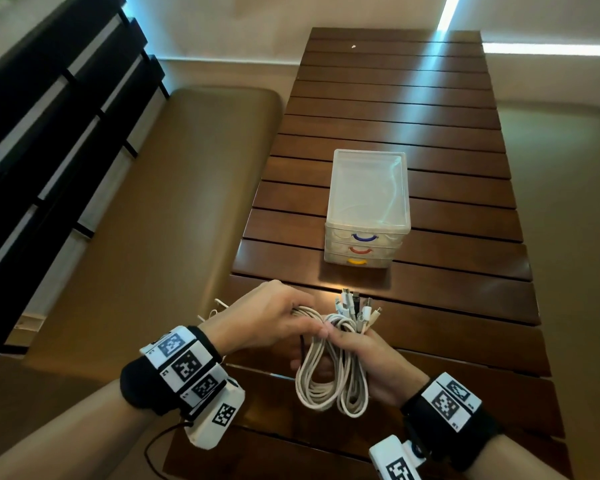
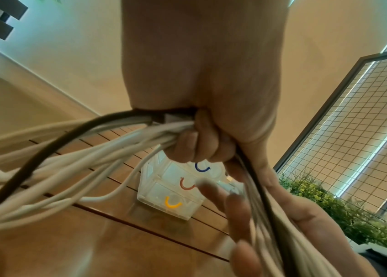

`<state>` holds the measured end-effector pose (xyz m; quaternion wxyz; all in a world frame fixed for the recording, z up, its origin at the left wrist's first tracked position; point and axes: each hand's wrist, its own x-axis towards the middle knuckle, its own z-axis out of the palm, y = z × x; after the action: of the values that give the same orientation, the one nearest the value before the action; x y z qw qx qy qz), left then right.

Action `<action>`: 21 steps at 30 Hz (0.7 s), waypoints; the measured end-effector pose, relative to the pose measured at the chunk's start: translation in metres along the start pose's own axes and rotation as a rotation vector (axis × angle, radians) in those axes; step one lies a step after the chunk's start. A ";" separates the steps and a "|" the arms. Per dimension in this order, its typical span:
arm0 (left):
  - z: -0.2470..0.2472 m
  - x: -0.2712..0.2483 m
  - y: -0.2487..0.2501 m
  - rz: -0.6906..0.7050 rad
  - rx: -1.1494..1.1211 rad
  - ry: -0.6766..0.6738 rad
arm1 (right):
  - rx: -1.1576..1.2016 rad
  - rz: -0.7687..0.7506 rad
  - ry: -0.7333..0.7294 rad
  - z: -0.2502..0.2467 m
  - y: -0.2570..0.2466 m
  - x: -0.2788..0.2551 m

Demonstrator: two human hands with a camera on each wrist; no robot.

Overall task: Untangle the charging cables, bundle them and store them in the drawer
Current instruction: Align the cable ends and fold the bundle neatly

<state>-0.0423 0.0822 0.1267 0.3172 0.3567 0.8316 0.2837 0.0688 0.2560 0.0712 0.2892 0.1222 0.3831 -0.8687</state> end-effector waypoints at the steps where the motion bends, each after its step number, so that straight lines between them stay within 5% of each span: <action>1: 0.002 0.000 0.000 0.014 -0.009 0.020 | 0.020 0.025 -0.026 -0.001 0.001 0.000; 7: 0.014 0.001 -0.004 0.038 0.003 0.070 | 0.041 0.015 -0.167 -0.005 0.007 -0.004; 21: 0.031 0.007 -0.009 0.092 0.117 0.157 | -0.027 0.086 -0.021 -0.006 0.008 -0.009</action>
<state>-0.0278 0.0898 0.0983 0.2163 0.3888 0.8519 0.2761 0.0811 0.2593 0.0663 0.3317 0.1254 0.3861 -0.8516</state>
